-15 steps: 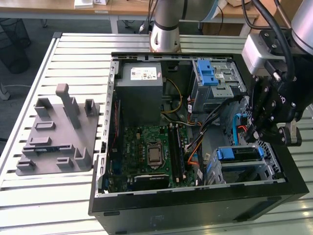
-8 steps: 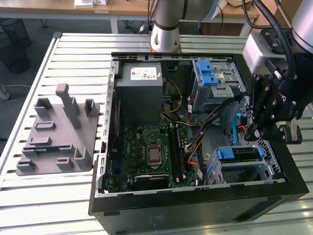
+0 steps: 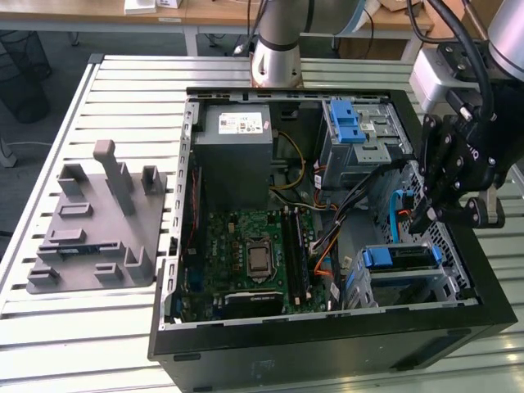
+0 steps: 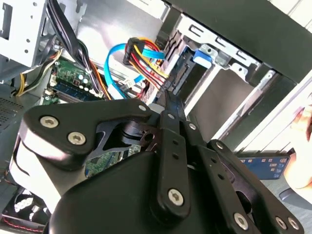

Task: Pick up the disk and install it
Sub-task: 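Insert the first disk wire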

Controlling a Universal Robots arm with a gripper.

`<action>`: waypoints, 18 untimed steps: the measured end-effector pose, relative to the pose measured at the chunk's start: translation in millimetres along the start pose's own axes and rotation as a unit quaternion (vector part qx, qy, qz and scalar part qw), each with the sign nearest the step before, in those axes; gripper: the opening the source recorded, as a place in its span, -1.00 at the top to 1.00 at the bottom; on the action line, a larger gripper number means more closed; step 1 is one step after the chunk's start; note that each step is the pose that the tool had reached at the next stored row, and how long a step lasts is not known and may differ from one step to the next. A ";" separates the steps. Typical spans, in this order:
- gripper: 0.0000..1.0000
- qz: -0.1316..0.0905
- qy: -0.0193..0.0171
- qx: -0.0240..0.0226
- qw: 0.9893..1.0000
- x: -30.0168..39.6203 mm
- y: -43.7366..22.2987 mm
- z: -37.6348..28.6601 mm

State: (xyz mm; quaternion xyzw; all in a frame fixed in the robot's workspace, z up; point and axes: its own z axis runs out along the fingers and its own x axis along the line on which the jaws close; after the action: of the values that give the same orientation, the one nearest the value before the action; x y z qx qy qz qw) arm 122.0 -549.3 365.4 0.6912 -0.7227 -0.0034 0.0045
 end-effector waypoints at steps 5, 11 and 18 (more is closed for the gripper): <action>0.79 0.000 0.000 0.006 1.000 -1.3 -0.4 3.6; 0.65 -0.001 0.000 0.010 1.000 -1.3 -0.4 4.8; 0.50 -0.001 -0.001 0.018 1.000 -1.2 1.7 10.3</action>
State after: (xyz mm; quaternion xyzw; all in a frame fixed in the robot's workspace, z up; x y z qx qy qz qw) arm 120.3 -548.0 355.1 0.6918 -0.7220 0.0088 -0.0081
